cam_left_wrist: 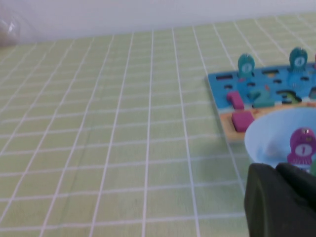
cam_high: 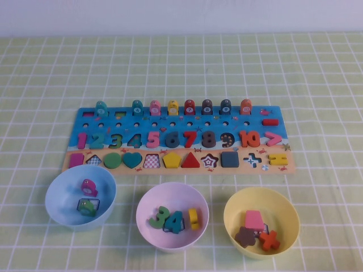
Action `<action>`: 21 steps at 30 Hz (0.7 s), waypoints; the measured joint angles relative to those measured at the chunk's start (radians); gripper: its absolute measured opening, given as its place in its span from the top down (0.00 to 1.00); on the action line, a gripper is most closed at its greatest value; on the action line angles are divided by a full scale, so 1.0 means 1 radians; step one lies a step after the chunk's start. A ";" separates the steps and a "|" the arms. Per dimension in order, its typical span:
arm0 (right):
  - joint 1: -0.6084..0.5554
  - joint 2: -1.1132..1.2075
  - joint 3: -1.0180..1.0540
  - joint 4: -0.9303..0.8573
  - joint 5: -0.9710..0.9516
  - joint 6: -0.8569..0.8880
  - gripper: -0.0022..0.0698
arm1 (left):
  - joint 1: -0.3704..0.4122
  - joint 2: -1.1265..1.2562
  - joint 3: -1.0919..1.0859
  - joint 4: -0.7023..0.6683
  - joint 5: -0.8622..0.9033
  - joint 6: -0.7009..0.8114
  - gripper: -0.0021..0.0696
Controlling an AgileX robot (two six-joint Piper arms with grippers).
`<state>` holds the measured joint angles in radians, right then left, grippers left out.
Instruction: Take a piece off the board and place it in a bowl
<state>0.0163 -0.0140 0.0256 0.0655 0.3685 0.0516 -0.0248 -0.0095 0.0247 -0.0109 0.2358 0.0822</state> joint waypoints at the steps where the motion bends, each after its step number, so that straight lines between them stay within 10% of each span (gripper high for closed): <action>1: 0.000 0.000 0.000 0.000 0.000 0.000 0.99 | 0.000 0.000 0.000 0.000 0.016 0.003 0.98; 21: 0.000 0.000 0.000 0.000 0.000 0.000 0.99 | 0.001 0.000 0.000 -0.014 0.133 0.015 0.98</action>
<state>0.0163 -0.0140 0.0256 0.0655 0.3685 0.0516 -0.0233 -0.0095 0.0247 -0.0249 0.3692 0.0972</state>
